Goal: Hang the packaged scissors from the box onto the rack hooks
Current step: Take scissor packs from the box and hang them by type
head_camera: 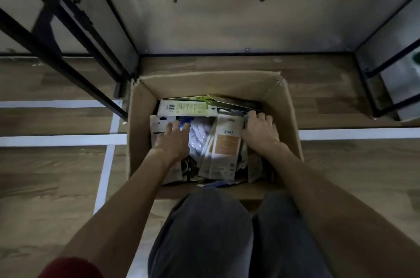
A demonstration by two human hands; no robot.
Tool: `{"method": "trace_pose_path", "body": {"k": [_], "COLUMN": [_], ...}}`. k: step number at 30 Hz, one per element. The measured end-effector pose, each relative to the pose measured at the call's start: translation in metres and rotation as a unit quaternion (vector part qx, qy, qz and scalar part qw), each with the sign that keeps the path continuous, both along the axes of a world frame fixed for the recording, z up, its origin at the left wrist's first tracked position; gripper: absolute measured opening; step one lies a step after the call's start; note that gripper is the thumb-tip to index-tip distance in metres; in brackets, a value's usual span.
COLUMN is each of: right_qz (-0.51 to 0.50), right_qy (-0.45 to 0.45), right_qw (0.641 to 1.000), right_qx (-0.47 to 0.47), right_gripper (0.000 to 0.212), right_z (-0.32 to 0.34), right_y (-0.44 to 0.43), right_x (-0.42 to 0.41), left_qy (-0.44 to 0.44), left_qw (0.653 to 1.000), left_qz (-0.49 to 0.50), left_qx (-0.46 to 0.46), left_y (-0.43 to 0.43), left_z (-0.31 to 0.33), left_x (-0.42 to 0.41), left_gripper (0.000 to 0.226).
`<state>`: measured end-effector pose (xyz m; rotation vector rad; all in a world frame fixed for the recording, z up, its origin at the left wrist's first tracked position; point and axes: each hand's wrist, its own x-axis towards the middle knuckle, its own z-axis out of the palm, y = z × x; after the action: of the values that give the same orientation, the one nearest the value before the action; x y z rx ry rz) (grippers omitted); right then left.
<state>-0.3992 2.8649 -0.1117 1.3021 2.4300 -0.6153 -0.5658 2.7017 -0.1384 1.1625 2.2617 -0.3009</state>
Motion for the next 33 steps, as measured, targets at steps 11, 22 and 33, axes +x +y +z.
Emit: {"method": "trace_pose_path", "body": {"k": [11, 22, 33], "right_qz": [-0.212, -0.273, -0.199], "right_qy": [0.023, 0.009, 0.053], "right_qw": [0.976, 0.932, 0.934], "right_qx": [-0.04, -0.237, -0.292], "right_gripper": [0.066, 0.108, 0.06], "right_z": [-0.037, -0.062, -0.046], "right_y": [0.012, 0.02, 0.026], "right_x": [0.0, 0.0, 0.008], "left_qy": [0.042, -0.035, 0.036], "left_qw": [0.973, 0.823, 0.857], "left_qz": [0.18, 0.505, 0.492], "left_qx": [0.138, 0.259, 0.147], "left_y": [-0.013, 0.021, 0.016], "left_z": [-0.029, -0.044, -0.049], "left_x": [-0.017, -0.001, 0.025], "left_gripper": [0.063, 0.088, 0.091]}}
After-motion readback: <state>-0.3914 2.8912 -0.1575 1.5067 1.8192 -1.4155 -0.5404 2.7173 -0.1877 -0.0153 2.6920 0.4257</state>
